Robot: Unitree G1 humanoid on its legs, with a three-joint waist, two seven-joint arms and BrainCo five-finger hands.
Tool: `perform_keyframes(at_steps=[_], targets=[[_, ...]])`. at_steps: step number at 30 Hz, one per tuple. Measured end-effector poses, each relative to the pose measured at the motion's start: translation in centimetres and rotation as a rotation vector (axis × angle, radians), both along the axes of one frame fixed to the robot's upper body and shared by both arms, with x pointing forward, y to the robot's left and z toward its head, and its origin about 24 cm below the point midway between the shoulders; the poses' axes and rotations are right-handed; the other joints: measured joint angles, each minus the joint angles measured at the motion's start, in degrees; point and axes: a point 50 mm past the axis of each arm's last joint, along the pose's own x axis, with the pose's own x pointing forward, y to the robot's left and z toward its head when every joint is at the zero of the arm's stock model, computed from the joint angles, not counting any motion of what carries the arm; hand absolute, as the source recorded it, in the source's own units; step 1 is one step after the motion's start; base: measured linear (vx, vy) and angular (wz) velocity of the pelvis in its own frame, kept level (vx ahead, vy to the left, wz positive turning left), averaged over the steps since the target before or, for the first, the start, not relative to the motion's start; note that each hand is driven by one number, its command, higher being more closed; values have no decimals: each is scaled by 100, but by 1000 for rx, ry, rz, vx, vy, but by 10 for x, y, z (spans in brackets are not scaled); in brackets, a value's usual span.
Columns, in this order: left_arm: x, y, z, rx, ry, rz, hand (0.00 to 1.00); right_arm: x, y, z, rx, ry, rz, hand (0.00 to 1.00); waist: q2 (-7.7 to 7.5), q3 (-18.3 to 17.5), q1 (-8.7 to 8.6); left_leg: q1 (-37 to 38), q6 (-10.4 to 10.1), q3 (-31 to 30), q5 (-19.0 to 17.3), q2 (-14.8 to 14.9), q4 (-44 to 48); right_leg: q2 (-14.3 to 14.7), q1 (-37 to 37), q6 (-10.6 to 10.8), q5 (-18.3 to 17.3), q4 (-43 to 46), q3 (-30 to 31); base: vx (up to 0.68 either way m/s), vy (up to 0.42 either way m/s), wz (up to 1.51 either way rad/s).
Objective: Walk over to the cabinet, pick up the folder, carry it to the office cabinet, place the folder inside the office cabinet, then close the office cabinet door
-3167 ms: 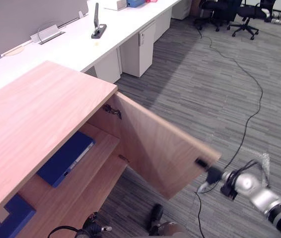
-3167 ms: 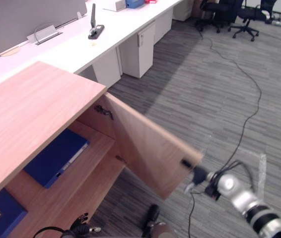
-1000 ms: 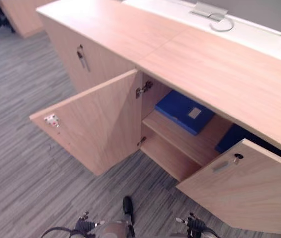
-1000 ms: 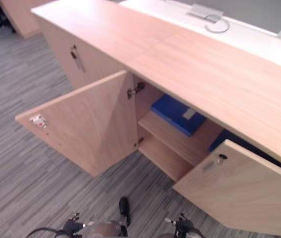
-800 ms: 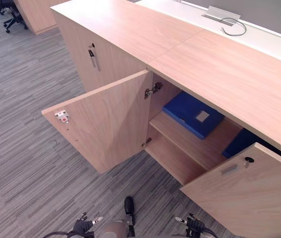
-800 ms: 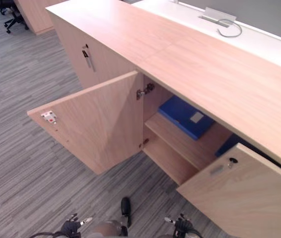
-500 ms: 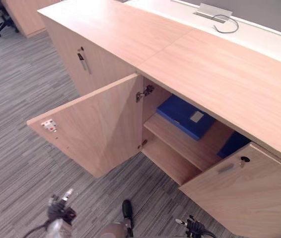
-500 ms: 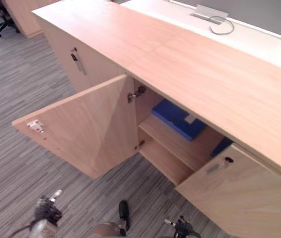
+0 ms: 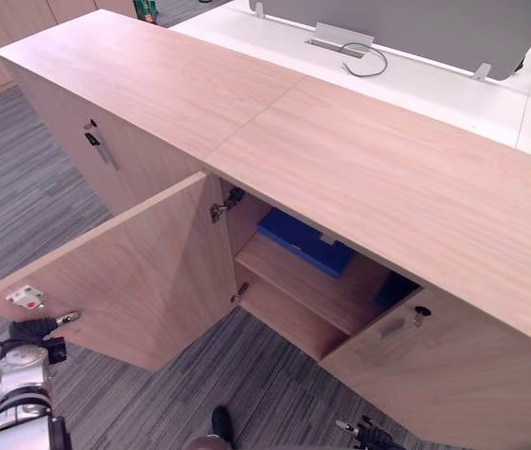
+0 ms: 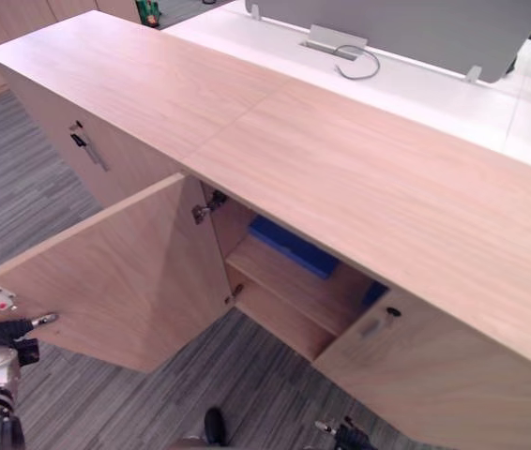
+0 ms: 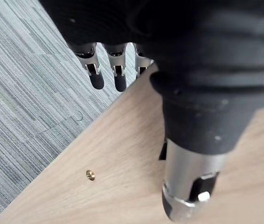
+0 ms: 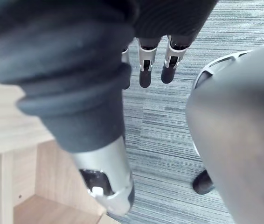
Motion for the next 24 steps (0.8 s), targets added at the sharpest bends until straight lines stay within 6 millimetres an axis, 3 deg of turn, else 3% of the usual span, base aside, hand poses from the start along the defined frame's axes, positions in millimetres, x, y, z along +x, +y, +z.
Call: perform_keyframes(at_steps=[1,2,3,4,7,12,15,17,21,24], targets=[[-4,5,0,1,23,18,0,-2,-1,0,4,1,-15,0,-5,-4,0,57,-38,-12,23,72,-1,107,-52,-64,49,-531,-14,-13,-128,2],[-5,5,-1,1,38,19,0,-4,-1,0,2,5,-17,0,-45,-27,4,74,-105,-13,29,41,-2,110,-99,-154,328,-784,-18,-75,-139,30],[-5,0,-8,-11,73,0,0,-14,-5,-1,-6,24,-32,0,-39,-119,-24,85,-285,-102,-11,13,-6,70,-161,54,604,-756,-11,-62,-119,26],[-5,-8,-18,-31,117,-36,0,-23,-14,-1,-24,47,-52,0,94,-188,81,85,-322,-102,2,68,-7,130,-179,43,599,-754,13,-46,-109,21],[-8,-19,-32,-94,134,-31,0,-38,-24,-1,-42,85,-76,0,251,-209,109,82,-379,-96,22,119,-8,184,-189,24,592,-758,54,-29,-65,-5],[-4,-25,-35,-128,98,-40,0,-52,-21,-3,-27,115,-118,0,190,-228,86,82,-366,-52,16,16,-8,97,-222,54,660,-756,76,-43,34,-3],[2,-44,-45,-127,137,-130,0,-54,-22,-3,-26,116,-133,0,172,-223,114,79,-312,-60,-13,-117,-9,-71,-224,134,707,-737,66,-53,108,8],[-6,-66,-59,-96,200,-270,0,-57,-21,-3,-29,120,-137,0,149,-226,153,57,-244,-110,-25,-273,-10,-233,-223,218,751,-710,17,-45,111,15],[-7,-108,-69,-89,220,-496,0,-58,-22,-3,-37,115,-133,0,134,-235,245,-106,-84,-371,37,-539,-10,-498,-222,334,785,-623,-268,-44,113,47],[-15,-159,-86,-128,323,-788,0,-55,-22,-2,-44,106,-113,0,131,-242,320,-143,43,-499,76,-774,-13,-746,-204,469,839,-498,-412,-71,134,30]])
